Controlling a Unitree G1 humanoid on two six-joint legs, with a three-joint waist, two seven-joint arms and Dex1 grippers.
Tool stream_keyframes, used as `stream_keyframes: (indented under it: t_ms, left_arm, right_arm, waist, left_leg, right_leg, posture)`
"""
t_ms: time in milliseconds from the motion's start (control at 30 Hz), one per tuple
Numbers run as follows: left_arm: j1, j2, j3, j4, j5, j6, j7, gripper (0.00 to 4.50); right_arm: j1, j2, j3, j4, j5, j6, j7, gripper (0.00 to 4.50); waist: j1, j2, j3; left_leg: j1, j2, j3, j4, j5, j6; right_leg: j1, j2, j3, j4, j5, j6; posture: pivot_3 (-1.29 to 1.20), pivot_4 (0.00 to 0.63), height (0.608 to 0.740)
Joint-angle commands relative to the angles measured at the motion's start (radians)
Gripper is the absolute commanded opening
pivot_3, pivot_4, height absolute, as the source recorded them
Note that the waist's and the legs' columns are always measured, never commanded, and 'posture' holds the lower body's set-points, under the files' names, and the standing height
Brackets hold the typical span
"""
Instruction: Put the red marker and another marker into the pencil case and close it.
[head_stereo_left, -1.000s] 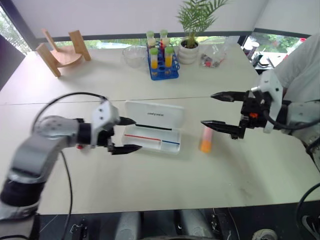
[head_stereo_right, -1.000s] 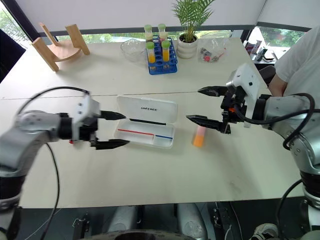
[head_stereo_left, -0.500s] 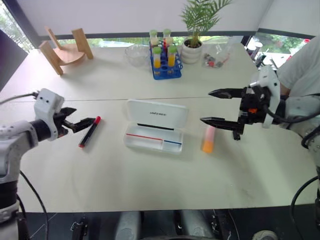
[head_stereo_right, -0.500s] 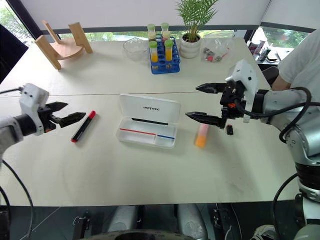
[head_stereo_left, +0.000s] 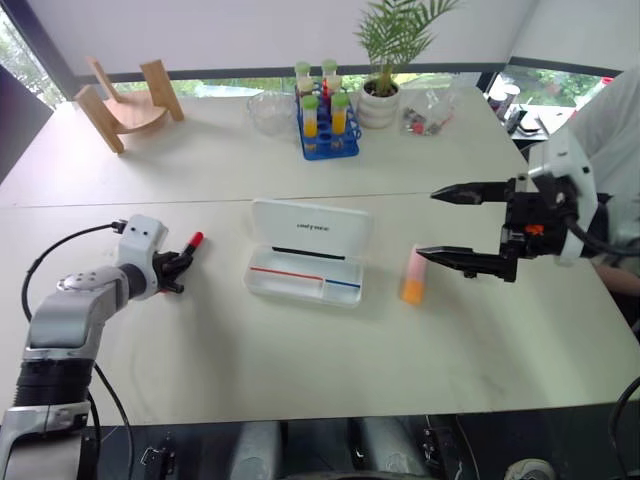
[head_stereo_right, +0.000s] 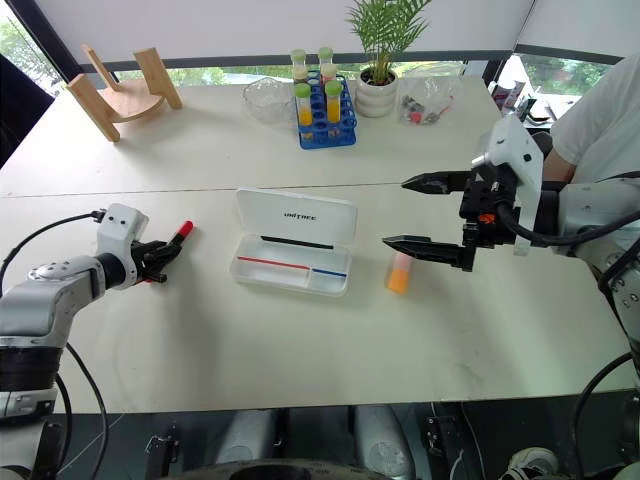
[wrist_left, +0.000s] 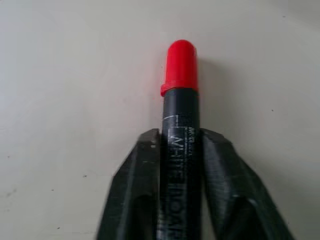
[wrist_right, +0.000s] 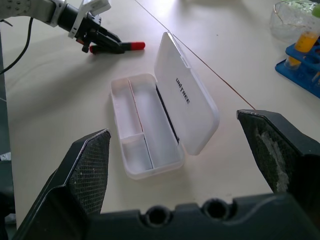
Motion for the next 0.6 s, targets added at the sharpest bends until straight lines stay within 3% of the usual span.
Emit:
stream_keyframes:
  t_ms: [33, 133, 333, 600]
  left_arm:
    - [0.008, 0.033, 0.023, -0.041, -0.052, -0.027, -0.103, 0.26]
    - [-0.02, 0.083, 0.007, -0.146, -0.117, -0.155, -0.31, 0.26]
    - [-0.23, 0.113, -0.129, -0.173, -0.131, -0.354, -0.603, 0.26]
    - [-0.461, -0.03, -0.412, 0.079, 0.072, -0.684, -0.801, 0.26]
  right_arm:
    - [-0.007, -0.013, -0.048, -0.021, 0.013, -0.002, -0.011, 4.5]
    - [-0.006, -0.016, -0.048, -0.015, 0.007, -0.005, -0.013, 4.5]
    - [-0.004, -0.023, -0.063, -0.018, 0.006, -0.003, -0.025, 4.5]
    - [0.08, -0.023, -0.158, -0.101, 0.042, 0.053, -0.096, 4.5]
  waist:
    - [0.0, 0.0, 0.0]
    - [0.003, -0.002, 0.001]
    - [0.018, -0.003, 0.002]
    - [0.004, -0.003, 0.002]
  left_leg:
    - [0.0, 0.0, 0.0, 0.0, 0.0, 0.0]
    - [-0.002, 0.0, 0.0, -0.001, 0.0, 0.0]
    - [-0.004, -0.001, 0.001, 0.0, 0.002, -0.003]
    - [-0.004, -0.001, 0.001, 0.0, 0.001, -0.002]
  right_leg:
    - [0.0, 0.0, 0.0, 0.0, 0.0, 0.0]
    - [-0.002, 0.0, 0.0, 0.0, 0.0, 0.0]
    - [-0.002, -0.001, -0.001, -0.002, 0.0, 0.0]
    - [-0.002, 0.001, 0.0, -0.001, 0.0, 0.0]
  posture:
    - [0.0, 0.15, 0.74]
    - [0.0, 0.15, 0.74]
    - [0.0, 0.15, 0.74]
    - [0.0, 0.15, 0.74]
